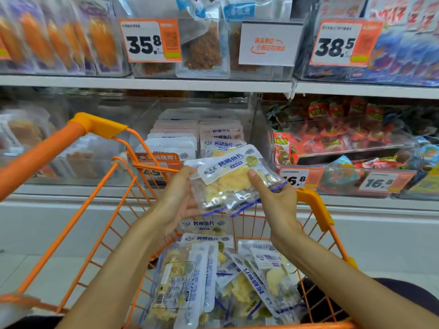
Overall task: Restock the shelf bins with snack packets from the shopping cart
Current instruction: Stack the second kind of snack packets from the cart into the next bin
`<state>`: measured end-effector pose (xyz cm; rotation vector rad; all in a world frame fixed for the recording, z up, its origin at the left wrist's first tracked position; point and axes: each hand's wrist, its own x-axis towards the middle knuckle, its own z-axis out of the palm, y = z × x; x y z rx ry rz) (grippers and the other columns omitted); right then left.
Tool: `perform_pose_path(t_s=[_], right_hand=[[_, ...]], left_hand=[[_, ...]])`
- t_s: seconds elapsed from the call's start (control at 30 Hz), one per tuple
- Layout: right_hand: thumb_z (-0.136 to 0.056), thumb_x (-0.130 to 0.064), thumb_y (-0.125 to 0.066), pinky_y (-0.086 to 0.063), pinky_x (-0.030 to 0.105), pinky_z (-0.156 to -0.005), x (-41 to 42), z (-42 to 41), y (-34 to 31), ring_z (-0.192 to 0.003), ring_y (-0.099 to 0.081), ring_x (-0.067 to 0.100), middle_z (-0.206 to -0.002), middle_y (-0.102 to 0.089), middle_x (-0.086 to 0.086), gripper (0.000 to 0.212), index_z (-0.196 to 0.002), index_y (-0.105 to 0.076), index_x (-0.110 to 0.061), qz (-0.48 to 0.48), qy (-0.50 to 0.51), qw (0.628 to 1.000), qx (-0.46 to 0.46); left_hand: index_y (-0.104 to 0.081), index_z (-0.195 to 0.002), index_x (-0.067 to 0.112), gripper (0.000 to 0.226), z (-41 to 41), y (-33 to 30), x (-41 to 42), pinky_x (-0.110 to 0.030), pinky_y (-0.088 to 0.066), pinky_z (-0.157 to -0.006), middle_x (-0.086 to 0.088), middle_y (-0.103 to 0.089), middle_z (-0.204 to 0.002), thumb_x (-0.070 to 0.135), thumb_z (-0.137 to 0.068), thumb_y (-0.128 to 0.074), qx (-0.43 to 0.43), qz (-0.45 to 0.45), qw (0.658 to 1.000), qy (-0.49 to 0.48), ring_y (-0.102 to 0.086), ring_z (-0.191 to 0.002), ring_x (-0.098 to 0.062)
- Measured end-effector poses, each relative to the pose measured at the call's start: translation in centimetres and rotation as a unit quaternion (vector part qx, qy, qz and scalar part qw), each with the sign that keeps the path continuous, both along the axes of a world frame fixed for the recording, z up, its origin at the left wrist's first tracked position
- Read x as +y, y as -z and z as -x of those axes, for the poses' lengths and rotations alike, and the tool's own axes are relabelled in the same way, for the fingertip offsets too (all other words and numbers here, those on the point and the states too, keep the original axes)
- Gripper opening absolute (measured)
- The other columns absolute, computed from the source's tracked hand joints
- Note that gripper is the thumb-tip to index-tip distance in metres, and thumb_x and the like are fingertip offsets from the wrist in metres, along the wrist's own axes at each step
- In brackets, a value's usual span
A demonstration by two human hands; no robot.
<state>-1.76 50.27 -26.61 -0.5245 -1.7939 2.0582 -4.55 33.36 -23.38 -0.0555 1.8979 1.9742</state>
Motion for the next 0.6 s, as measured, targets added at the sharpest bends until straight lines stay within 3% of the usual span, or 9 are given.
perform_pose_path(t_s=[0.07,0.13,0.2,0.23,0.33,0.4,0.47,0.53,0.6], right_hand=[[-0.078,-0.037,-0.075,-0.054,0.033,-0.088,-0.3,-0.3,0.3,-0.093,-0.069,0.012,-0.1,-0.072,-0.004,0.038,-0.109,-0.066,-0.017,-0.011,-0.004,1.0,-0.003],[-0.076,-0.038,-0.076,-0.056,0.032,-0.084,-0.7,-0.7,0.5,-0.086,-0.071,0.012,-0.093,-0.074,-0.002,0.038,-0.104,-0.068,-0.014,-0.012,-0.018,1.0,-0.001],[-0.071,-0.04,-0.079,-0.055,0.024,-0.078,-0.7,-0.8,0.2,-0.083,-0.07,0.012,-0.09,-0.073,-0.002,0.041,-0.101,-0.066,-0.015,-0.007,-0.03,1.0,-0.004],[-0.069,-0.041,-0.081,-0.052,0.018,-0.075,-0.4,-0.7,-0.1,-0.085,-0.067,0.012,-0.093,-0.07,-0.003,0.044,-0.101,-0.062,-0.018,-0.026,-0.025,0.999,-0.01],[-0.063,-0.042,-0.084,-0.043,0.023,-0.091,1.2,0.3,-1.7,-0.107,-0.051,0.014,-0.116,-0.049,-0.005,0.067,-0.113,-0.043,-0.025,-0.195,-0.025,0.98,-0.008],[-0.067,-0.039,-0.082,-0.041,0.028,-0.097,2.3,0.9,-3.6,-0.113,-0.046,0.011,-0.123,-0.044,-0.008,0.079,-0.13,-0.037,-0.025,-0.25,-0.108,0.962,-0.01],[-0.076,-0.033,-0.077,-0.039,0.022,-0.091,3.1,2.1,-5.5,-0.105,-0.046,0.005,-0.111,-0.044,-0.013,0.063,-0.126,-0.039,-0.024,-0.236,-0.196,0.951,-0.026],[-0.081,-0.031,-0.073,-0.039,0.015,-0.077,3.7,3.5,-6.5,-0.086,-0.049,0.001,-0.095,-0.048,-0.015,0.032,-0.1,-0.047,-0.025,-0.263,-0.256,0.93,-0.019],[-0.081,-0.024,-0.075,-0.043,0.012,-0.072,3.9,5.2,-6.4,-0.083,-0.06,-0.002,-0.099,-0.062,-0.009,0.033,-0.107,-0.054,-0.022,-0.273,-0.258,0.926,0.037]], left_hand=[[-0.063,-0.115,0.027,0.036,-0.4,0.2,0.5,-0.042,-0.056,-0.084,-0.002,-0.074,-0.104,0.05,-0.092,-0.047,0.024,0.019,0.999,0.021,-0.07,-0.096,-0.023],[-0.066,-0.105,0.025,0.022,-0.8,0.6,1.0,-0.033,-0.058,-0.079,0.006,-0.075,-0.093,0.039,-0.087,-0.062,0.054,0.045,0.997,0.023,-0.071,-0.087,-0.013],[-0.066,-0.107,0.024,0.017,-1.0,0.5,1.1,-0.022,-0.056,-0.067,0.01,-0.075,-0.091,0.025,-0.09,-0.063,0.075,0.042,0.996,0.009,-0.071,-0.08,-0.005],[-0.066,-0.109,0.024,0.019,-0.9,0.5,1.0,-0.021,-0.056,-0.07,0.01,-0.075,-0.094,0.023,-0.091,-0.063,0.086,0.04,0.996,0.005,-0.071,-0.083,-0.004],[-0.066,-0.109,0.029,0.02,-0.6,0.0,0.3,-0.026,-0.051,-0.087,0.014,-0.073,-0.101,0.023,-0.091,-0.061,0.134,0.059,0.989,0.005,-0.068,-0.098,-0.006],[-0.065,-0.11,0.033,0.022,-0.3,-0.9,0.1,-0.023,-0.049,-0.088,0.017,-0.071,-0.105,0.024,-0.091,-0.06,0.179,0.077,0.98,0.039,-0.066,-0.101,-0.002],[-0.063,-0.116,0.032,0.026,0.7,-2.1,0.1,-0.023,-0.049,-0.091,0.017,-0.069,-0.111,0.023,-0.092,-0.058,0.228,0.094,0.966,0.075,-0.064,-0.104,0.001],[-0.061,-0.121,0.028,0.029,2.4,-3.5,0.2,-0.02,-0.05,-0.092,0.013,-0.068,-0.116,0.018,-0.094,-0.057,0.265,0.103,0.954,0.098,-0.062,-0.108,0.001],[-0.06,-0.119,0.028,0.027,4.4,-4.6,0.1,-0.022,-0.049,-0.095,0.012,-0.066,-0.118,0.017,-0.094,-0.057,0.291,0.124,0.943,0.107,-0.062,-0.11,-0.003]])
